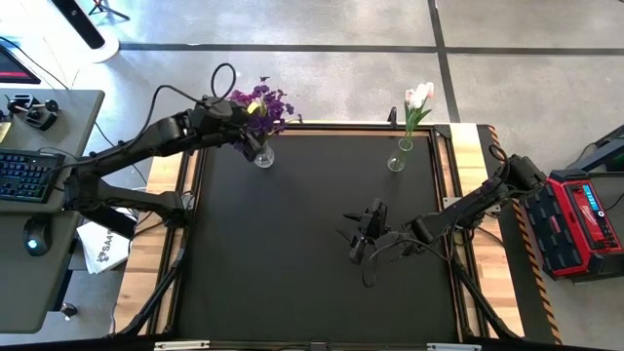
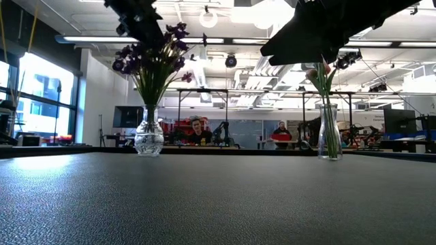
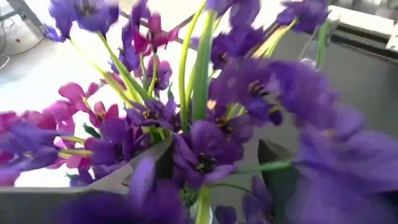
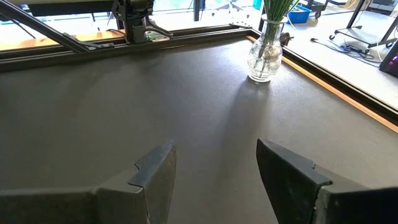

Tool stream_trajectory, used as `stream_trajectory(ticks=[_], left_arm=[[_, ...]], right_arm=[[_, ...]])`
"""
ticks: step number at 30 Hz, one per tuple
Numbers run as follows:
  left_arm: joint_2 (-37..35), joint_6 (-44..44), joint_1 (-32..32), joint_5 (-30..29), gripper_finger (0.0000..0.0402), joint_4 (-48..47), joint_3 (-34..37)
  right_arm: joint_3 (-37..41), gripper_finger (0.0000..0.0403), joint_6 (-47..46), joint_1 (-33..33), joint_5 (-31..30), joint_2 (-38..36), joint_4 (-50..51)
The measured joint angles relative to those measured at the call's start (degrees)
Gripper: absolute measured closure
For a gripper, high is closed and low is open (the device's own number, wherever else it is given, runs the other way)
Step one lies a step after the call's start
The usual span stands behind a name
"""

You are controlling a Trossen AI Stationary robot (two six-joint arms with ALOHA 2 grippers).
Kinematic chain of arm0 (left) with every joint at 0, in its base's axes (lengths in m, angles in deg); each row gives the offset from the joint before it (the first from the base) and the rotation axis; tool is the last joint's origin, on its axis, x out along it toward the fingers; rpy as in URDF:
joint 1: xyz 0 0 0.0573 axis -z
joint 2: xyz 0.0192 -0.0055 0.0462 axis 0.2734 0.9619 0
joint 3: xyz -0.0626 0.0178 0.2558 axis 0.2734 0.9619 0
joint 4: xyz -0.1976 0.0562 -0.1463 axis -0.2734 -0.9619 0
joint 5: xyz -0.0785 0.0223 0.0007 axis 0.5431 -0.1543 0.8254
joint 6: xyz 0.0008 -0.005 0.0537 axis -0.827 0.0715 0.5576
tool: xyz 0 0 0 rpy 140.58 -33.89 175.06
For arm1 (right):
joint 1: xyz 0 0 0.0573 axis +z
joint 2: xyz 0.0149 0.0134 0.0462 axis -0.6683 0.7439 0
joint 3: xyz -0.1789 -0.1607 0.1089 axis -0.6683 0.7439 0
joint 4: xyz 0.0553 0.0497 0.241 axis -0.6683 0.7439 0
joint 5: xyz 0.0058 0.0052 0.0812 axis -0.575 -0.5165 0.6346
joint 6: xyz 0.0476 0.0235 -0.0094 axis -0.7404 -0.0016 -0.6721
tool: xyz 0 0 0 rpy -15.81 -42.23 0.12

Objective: Sort flowers into vase by color
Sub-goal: Put the violet flowers into the left transparent vase

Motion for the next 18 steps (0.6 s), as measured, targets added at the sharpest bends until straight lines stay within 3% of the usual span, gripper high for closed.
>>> stream_trajectory(ticks=[10,13,18], left_arm=[[-0.07,-2.2,0.02,-0.02,0.0177,-2.24,-5.72],[-0.01,-1.89,0.02,-0.65,0.02,-2.03,-5.46],[0.01,-2.56,0.02,-4.24,0.0274,-2.05,-2.12]], right_arm=[[0.0,0.0197,0.07,0.0,0.0,0.0,0.0],[0.0,0.0197,0.09,0.01,0.0,0.0,0.01],[0.0,0.0197,0.09,0.01,0.0,0.0,0.01]])
